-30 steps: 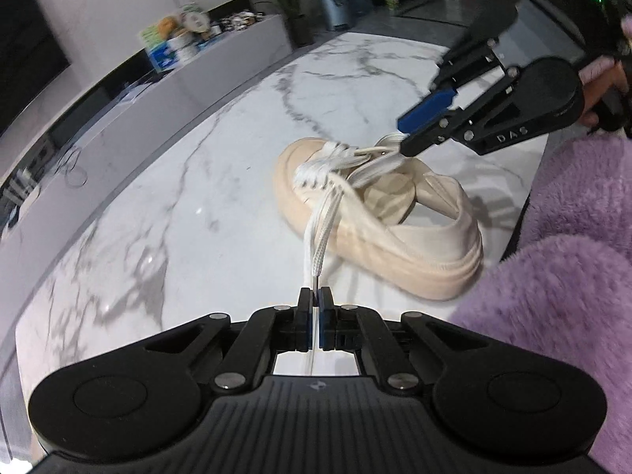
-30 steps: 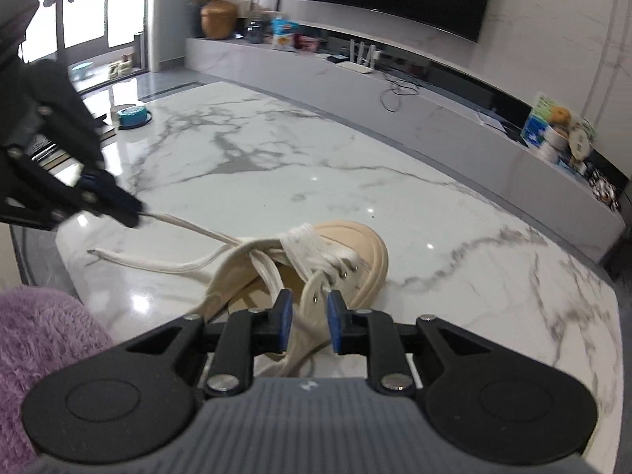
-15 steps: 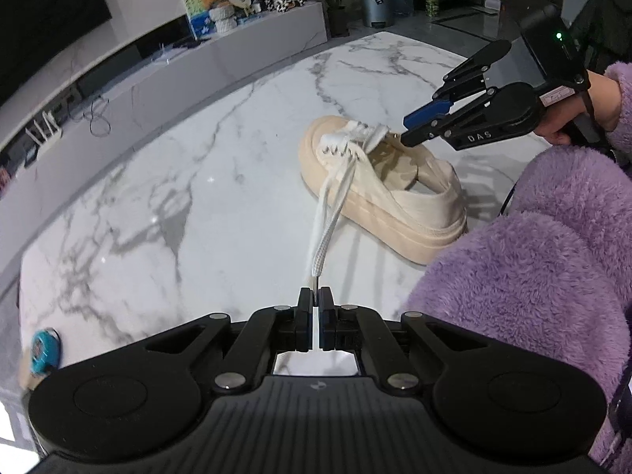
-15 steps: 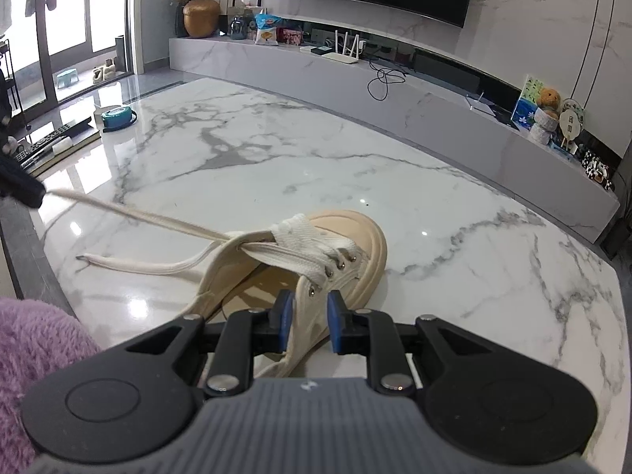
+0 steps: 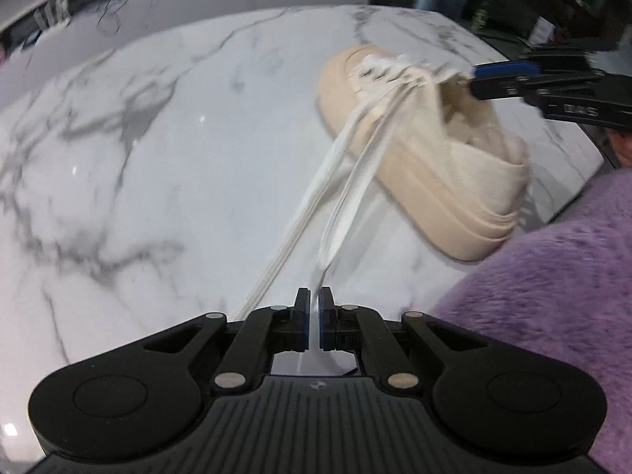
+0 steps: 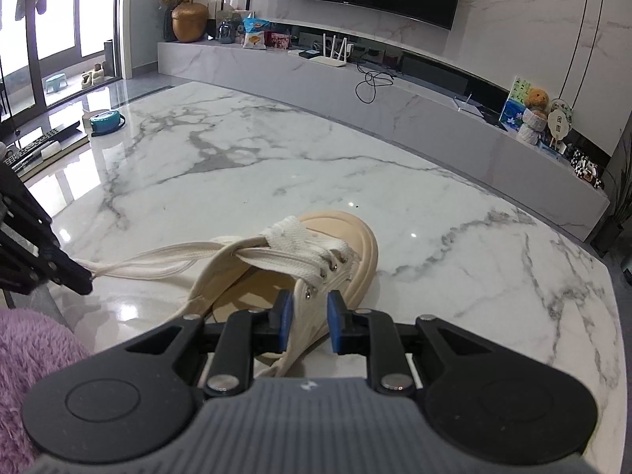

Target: Lace up shoes with both hands

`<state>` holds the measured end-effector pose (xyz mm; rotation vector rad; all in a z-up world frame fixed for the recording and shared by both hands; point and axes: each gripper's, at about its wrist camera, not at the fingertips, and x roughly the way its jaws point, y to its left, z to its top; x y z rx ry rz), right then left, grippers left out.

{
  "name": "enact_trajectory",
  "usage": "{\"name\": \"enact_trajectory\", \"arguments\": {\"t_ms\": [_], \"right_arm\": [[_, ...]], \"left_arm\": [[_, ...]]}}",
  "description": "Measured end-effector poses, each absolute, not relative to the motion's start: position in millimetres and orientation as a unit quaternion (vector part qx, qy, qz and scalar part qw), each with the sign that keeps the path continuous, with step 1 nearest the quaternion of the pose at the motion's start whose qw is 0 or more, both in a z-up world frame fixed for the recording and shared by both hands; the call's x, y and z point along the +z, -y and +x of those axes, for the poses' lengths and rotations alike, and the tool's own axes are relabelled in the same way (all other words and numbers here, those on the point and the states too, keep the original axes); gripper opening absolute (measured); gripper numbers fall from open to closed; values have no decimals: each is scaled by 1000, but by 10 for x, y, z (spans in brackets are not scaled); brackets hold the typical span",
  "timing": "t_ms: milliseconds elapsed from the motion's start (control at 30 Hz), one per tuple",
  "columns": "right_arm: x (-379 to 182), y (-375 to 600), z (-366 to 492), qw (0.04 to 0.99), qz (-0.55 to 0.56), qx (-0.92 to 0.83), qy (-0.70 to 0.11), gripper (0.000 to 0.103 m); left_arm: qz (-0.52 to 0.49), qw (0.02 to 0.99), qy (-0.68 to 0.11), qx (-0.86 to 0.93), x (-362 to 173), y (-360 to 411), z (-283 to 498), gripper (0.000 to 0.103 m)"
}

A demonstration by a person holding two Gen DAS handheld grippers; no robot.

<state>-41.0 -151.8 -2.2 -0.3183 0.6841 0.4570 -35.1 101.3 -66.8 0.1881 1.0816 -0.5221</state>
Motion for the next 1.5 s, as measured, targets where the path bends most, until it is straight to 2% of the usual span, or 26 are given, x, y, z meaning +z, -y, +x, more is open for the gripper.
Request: {"name": "enact_trajectory", "arguments": {"t_ms": [400, 667, 800, 967, 1267, 1500], "right_arm": [[-29, 1500, -387, 907, -152, 218, -326, 22], [-51, 1453, -375, 902, -163, 227, -330, 22], [-54, 1452, -363, 902, -162, 227, -331, 22], [-55, 1449, -355, 901, -162, 228, -331, 22], [-53, 1449, -371, 902, -159, 233, -325, 22], [-39, 1470, -404, 905, -155, 232, -320, 22]], "left_arm": [[6, 818, -537, -207, -749, -1376, -153, 1], [-31, 834, -532, -145, -717, -1500, 331, 1], [-85, 837, -528, -116, -743, -1569, 572, 1], [-153, 828, -534, -78, -738, -1653, 734, 14], [-282, 795, -537, 0, -811, -1892, 870, 16], [-276, 795, -539, 34, -780, -1821, 977, 16]]}}
